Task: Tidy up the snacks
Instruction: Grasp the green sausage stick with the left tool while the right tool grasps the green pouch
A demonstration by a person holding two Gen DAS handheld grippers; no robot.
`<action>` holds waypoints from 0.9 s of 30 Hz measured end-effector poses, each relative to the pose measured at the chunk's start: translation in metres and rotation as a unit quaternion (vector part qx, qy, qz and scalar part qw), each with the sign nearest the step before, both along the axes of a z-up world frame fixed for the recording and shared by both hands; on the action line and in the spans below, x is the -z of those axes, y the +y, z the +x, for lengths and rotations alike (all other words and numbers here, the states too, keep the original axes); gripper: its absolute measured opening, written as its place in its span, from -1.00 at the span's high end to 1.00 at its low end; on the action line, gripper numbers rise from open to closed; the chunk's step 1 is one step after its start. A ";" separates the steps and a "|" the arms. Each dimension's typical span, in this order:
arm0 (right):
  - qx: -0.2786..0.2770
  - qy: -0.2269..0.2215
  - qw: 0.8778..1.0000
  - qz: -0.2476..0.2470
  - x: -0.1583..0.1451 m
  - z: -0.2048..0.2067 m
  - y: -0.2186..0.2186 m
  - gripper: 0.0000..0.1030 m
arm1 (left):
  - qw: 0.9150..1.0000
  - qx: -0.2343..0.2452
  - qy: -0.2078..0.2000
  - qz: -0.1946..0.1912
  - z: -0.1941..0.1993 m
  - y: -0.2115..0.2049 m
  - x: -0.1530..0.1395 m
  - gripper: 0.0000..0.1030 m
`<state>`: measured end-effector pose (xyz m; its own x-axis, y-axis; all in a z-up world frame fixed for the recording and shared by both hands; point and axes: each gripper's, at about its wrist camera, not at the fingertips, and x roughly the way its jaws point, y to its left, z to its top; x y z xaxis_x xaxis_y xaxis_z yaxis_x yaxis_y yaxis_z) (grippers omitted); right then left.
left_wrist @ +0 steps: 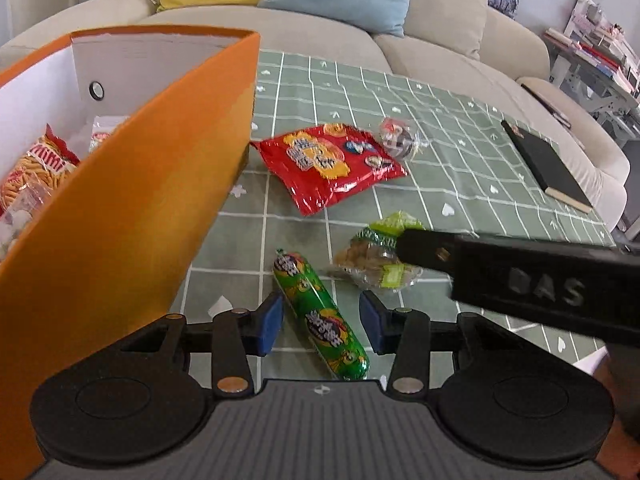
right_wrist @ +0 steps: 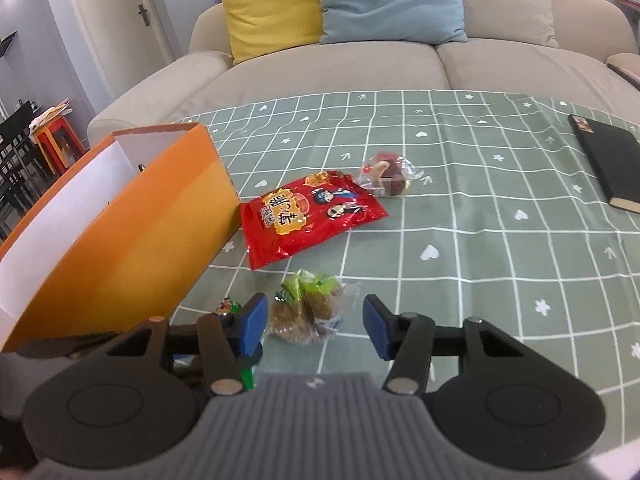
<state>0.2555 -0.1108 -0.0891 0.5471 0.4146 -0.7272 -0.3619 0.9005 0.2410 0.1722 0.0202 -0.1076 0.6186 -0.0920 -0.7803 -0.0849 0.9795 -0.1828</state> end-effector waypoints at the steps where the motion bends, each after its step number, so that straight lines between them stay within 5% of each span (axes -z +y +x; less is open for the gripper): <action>1: -0.003 -0.001 1.000 -0.001 0.002 0.002 0.003 -0.01 | 1.000 0.000 0.004 0.002 0.000 0.000 0.001 0.03; 7: -0.020 -0.008 1.000 -0.023 0.013 0.010 0.015 -0.01 | 1.000 0.009 0.011 0.006 0.002 0.001 0.003 0.27; 18: -0.013 0.033 0.999 0.000 0.029 0.021 0.012 -0.06 | 1.000 0.026 0.007 0.011 0.004 0.003 0.003 0.32; 27: -0.012 0.041 0.999 0.000 0.030 0.018 0.014 0.22 | 0.999 0.036 0.004 0.021 0.002 0.002 0.002 0.36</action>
